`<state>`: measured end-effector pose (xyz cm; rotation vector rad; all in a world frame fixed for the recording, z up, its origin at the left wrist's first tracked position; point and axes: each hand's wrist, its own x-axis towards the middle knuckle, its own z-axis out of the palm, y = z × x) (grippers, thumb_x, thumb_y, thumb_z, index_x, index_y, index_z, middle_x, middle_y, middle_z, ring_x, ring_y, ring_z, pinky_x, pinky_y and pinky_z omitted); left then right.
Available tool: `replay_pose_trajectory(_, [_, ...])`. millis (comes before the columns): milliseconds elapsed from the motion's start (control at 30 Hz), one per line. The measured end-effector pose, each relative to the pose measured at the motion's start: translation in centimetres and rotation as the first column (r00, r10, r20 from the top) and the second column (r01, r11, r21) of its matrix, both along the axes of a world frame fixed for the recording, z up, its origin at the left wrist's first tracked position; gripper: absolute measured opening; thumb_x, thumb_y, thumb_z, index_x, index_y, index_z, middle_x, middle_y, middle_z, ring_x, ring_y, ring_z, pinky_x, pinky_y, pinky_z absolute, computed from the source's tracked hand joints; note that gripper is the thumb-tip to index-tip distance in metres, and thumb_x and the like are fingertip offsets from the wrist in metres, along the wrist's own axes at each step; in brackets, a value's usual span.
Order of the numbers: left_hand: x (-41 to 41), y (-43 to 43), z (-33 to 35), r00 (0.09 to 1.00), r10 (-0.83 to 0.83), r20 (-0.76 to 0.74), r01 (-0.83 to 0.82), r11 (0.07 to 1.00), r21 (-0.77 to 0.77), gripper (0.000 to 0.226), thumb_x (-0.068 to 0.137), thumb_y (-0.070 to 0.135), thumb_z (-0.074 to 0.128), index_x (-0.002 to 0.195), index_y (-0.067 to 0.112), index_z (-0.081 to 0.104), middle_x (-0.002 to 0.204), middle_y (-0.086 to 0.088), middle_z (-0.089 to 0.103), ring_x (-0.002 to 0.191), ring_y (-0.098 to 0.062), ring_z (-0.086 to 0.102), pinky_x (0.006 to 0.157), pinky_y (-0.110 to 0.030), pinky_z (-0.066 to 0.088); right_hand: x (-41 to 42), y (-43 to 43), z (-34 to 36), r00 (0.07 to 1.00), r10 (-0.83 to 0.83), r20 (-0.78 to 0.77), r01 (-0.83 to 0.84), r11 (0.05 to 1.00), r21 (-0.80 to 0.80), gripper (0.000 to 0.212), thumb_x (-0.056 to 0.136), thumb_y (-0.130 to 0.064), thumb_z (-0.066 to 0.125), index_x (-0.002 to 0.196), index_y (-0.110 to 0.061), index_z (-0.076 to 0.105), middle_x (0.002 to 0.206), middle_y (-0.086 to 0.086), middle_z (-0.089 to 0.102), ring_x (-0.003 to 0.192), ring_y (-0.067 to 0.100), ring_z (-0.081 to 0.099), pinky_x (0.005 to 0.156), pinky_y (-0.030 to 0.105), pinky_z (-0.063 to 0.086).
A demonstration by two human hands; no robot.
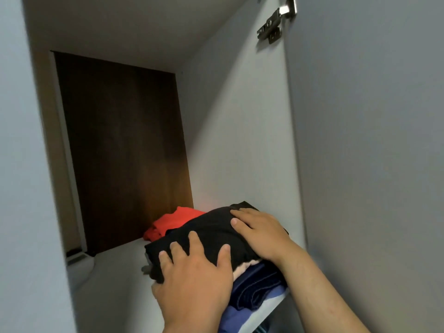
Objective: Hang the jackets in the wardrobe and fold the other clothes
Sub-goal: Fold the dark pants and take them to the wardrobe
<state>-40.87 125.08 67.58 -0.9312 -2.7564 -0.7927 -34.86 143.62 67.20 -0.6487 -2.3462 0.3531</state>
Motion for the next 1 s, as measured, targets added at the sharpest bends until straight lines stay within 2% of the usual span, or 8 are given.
replay_pose_trajectory(133, [0.1,0.4,-0.5,0.999,0.031,0.019,-0.030,0.999,-0.042,0.088,0.080,0.081,0.015,0.153,0.036,-0.006,0.164,-0.009,0.003,0.150,-0.033,0.001,0.114,-0.056,0.027,0.1,0.7,-0.5,0.999,0.052,-0.018,-0.053,0.993,-0.107,0.079,0.077,-0.079,0.020,0.144,-0.043,0.043,0.153,-0.017,0.039,0.142,0.004,0.031,0.119,0.034,0.021])
replay_pose_trajectory(300, [0.3,0.4,-1.0,0.999,0.018,-0.036,-0.019,1.000,-0.024,0.091,0.080,0.082,0.016,0.154,0.034,-0.004,0.163,-0.011,0.005,0.149,-0.035,0.004,0.113,-0.053,0.030,0.3,0.5,-0.5,0.998,0.049,-0.034,-0.053,0.992,-0.114,0.076,0.079,-0.077,0.028,0.143,-0.040,0.046,0.152,-0.015,0.042,0.141,0.006,0.034,0.119,0.036,0.025])
replay_pose_trajectory(533, [1.3,-1.6,-2.0,0.965,-0.014,-0.261,0.038,0.996,0.084,0.092,0.081,0.080,0.027,0.155,0.031,0.003,0.164,-0.009,0.007,0.150,-0.032,0.001,0.121,-0.049,0.009,3.5,-3.2,-1.8,0.966,-0.098,-0.240,0.096,0.995,-0.017,0.061,0.090,-0.064,0.037,0.141,-0.032,0.050,0.148,-0.011,0.048,0.138,0.008,0.040,0.116,0.033,0.031])
replay_pose_trajectory(633, [2.9,-3.4,-2.8,0.929,-0.102,-0.355,0.144,0.985,0.092,0.086,0.079,0.067,0.048,0.151,0.024,0.033,0.157,-0.017,0.031,0.146,-0.039,0.023,0.116,-0.056,0.022,5.4,-5.3,-3.1,0.957,-0.145,-0.252,0.157,0.987,0.028,0.060,0.091,-0.061,0.035,0.142,-0.032,0.048,0.150,-0.013,0.044,0.141,0.006,0.035,0.117,0.034,0.030])
replay_pose_trajectory(733, [3.5,-5.0,-4.3,0.851,-0.203,-0.484,0.307,0.941,0.145,0.085,0.051,0.054,0.068,0.121,0.005,0.068,0.126,-0.028,0.062,0.118,-0.052,0.056,0.091,-0.068,0.043,7.3,-7.7,-4.5,0.945,-0.158,-0.285,0.190,0.978,0.089,0.055,0.094,-0.055,0.042,0.144,-0.032,0.047,0.151,-0.016,0.039,0.142,-0.006,0.023,0.118,0.023,0.020])
replay_pose_trajectory(833, [4.1,-6.4,-5.1,0.807,-0.286,-0.517,0.378,0.922,0.079,0.083,0.045,0.051,0.072,0.112,0.003,0.071,0.118,-0.028,0.066,0.108,-0.055,0.061,0.079,-0.069,0.047,8.9,-10.4,-5.7,0.943,-0.185,-0.277,0.236,0.958,0.162,0.058,0.091,-0.056,0.040,0.144,-0.033,0.046,0.148,-0.022,0.036,0.139,-0.012,0.016,0.111,0.012,0.008])
replay_pose_trajectory(900, [4.4,-7.3,-5.5,0.782,-0.336,-0.524,0.421,0.906,0.049,0.081,0.046,0.049,0.076,0.113,0.003,0.071,0.119,-0.026,0.066,0.108,-0.054,0.061,0.079,-0.067,0.048,9.8,-12.0,-6.3,0.940,-0.197,-0.278,0.259,0.944,0.206,0.057,0.089,-0.053,0.045,0.142,-0.032,0.047,0.145,-0.022,0.039,0.137,-0.012,0.019,0.110,0.015,0.011])
replay_pose_trajectory(1000, [4.8,-8.5,-6.2,0.763,-0.356,-0.540,0.497,0.857,0.138,0.079,0.050,0.044,0.071,0.116,0.001,0.069,0.122,-0.025,0.065,0.112,-0.053,0.058,0.085,-0.065,0.045,11.0,-14.1,-7.1,0.938,-0.210,-0.275,0.279,0.929,0.243,0.055,0.088,-0.045,0.052,0.141,-0.030,0.047,0.146,-0.021,0.040,0.140,-0.004,0.027,0.112,0.021,0.020])
